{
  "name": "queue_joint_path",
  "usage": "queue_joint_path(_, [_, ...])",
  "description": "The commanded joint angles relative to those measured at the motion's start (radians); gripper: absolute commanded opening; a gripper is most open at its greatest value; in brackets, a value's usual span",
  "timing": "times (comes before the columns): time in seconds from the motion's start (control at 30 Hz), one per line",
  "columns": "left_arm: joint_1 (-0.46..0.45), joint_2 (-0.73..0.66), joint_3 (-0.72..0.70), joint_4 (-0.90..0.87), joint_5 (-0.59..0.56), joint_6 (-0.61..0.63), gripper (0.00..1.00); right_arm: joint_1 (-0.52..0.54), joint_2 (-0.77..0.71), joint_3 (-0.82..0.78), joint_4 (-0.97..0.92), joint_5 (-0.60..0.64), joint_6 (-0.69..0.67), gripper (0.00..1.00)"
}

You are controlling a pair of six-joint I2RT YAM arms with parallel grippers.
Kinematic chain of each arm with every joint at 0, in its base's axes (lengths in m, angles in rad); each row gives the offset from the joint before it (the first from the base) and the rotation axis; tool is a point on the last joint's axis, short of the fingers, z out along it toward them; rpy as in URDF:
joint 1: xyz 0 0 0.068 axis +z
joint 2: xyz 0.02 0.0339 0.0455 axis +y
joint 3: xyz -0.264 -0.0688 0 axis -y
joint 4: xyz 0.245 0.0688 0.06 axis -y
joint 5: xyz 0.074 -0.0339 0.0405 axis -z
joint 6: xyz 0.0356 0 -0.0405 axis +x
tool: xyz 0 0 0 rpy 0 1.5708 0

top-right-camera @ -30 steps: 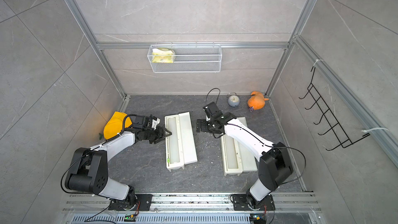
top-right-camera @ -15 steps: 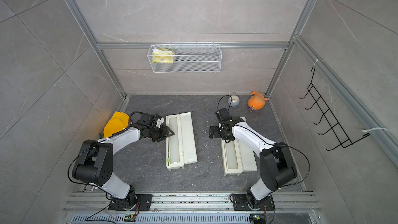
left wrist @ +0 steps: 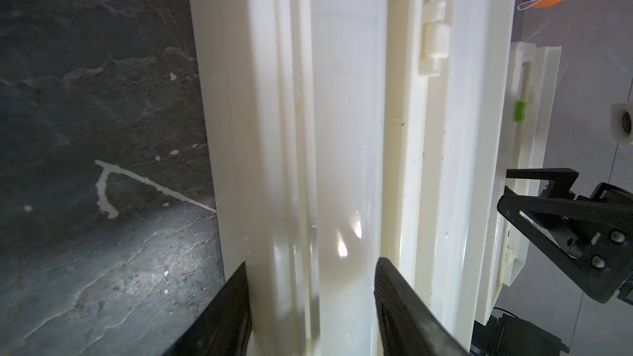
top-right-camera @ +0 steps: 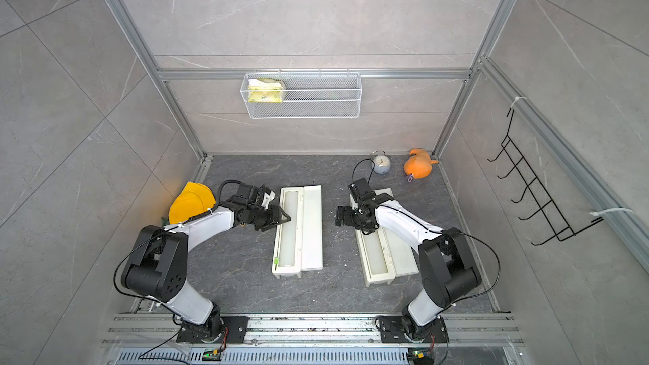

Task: Put plastic wrap rolls into dispensers
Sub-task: Adjust the plastic wrap cutting box at the center of the board, then reset both arms

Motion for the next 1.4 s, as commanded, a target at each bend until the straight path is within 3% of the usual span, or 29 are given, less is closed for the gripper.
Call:
queue_joint_path(0.0, [-0.007,-0.058,-0.01,0.004,0.016,-0.003,0.57,0.024,0.022,0.034,0.038,-0.056,0.067,0.99])
queue_joint_path(0.2, [0.025,-0.123,-0.035,-0.008,-0.006,-0.025,0.58,0.008,-0.02,0.084,-0.08,0.081,-0.022,1.0])
queue_joint_path(0.4, [0.113,-0.214,-0.031,-0.036,-0.049,-0.013,0.6,-0.124,-0.115,0.097,-0.092,0.096,-0.141,1.0])
queue_joint_path(0.6, [0.231,-0.216,0.012,-0.047,-0.252,0.062,0.7,-0.336,-0.202,-0.047,0.086,0.212,-0.217,1.0])
queue_joint_path(0.77, [0.277,-0.232,-0.004,0.022,-0.549,0.157,0.86,-0.519,-0.268,-0.252,0.338,0.247,-0.236,1.0])
queue_joint_path(0.9, [0.312,-0.24,-0.094,0.154,-0.67,0.255,0.88,-0.631,-0.256,-0.376,0.508,0.212,-0.258,1.0])
queue_joint_path(1.1, [0.318,-0.242,-0.372,0.595,-0.771,0.401,0.9,-0.638,-0.223,-0.569,0.827,0.226,-0.286,1.0])
queue_joint_path(1.2, [0.319,-0.188,-0.447,0.795,-0.772,0.442,0.91,-0.632,-0.229,-0.622,0.961,0.212,-0.278,1.0])
queue_joint_path(1.37, [0.335,-0.144,-0.463,0.862,-0.705,0.46,0.91,-0.621,-0.219,-0.671,1.112,0.196,-0.28,1.0])
